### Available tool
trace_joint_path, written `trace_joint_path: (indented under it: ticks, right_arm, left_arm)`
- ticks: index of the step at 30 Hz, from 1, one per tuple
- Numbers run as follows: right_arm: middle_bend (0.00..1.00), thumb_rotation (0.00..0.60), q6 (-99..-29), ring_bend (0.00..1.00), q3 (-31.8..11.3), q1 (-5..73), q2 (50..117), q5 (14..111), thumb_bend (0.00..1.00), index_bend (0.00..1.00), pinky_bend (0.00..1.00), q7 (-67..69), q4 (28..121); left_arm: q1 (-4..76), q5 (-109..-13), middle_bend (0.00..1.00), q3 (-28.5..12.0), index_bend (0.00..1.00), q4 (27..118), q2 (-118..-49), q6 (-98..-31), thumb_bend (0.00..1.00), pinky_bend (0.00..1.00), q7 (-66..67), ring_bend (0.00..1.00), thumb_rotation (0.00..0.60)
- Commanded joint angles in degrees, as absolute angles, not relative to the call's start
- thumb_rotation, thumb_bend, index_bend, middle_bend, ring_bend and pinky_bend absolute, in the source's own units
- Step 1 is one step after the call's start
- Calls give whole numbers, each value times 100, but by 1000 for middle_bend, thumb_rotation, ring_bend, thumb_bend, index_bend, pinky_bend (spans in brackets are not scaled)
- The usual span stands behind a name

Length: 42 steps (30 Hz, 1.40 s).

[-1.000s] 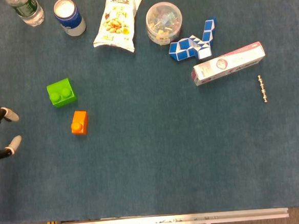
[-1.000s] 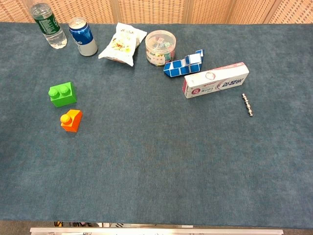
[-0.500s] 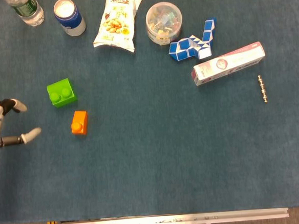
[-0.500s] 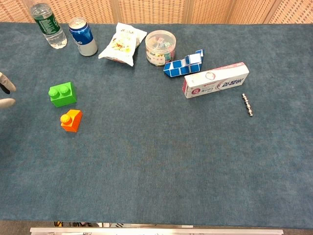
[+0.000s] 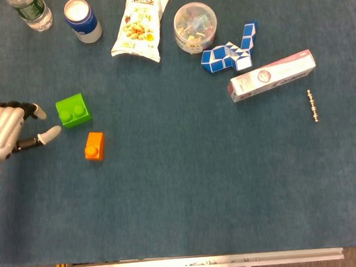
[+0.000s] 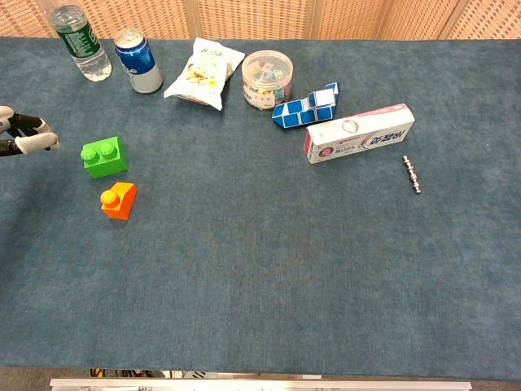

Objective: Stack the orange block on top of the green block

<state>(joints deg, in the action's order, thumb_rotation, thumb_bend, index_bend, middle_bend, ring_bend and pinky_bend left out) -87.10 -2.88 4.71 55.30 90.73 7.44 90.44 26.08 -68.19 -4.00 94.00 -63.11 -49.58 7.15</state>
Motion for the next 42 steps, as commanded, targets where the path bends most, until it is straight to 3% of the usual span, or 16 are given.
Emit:
trace_joint_path:
  ticks: [1, 15, 42]
  right_arm:
    - [555, 600, -8710, 499, -287, 466, 5528, 9062, 420, 586, 603, 752, 9037]
    - [555, 600, -8753, 499, -269, 423, 5516, 9062, 421, 586, 603, 828, 8996]
    - [555, 600, -8812, 499, -245, 334, 5546, 9030, 420, 586, 603, 922, 8902]
  left_arm:
    - [2680, -6654, 339, -390, 323, 9248, -6439, -4980, 53, 224, 944, 237, 0]
    - [2838, -6048, 339, -303, 326, 8745, -6861, -4925, 53, 221, 1459, 235, 1]
    - [3449, -5947, 338, -436, 311, 8555, -7533, -4453, 53, 221, 1346, 232, 5]
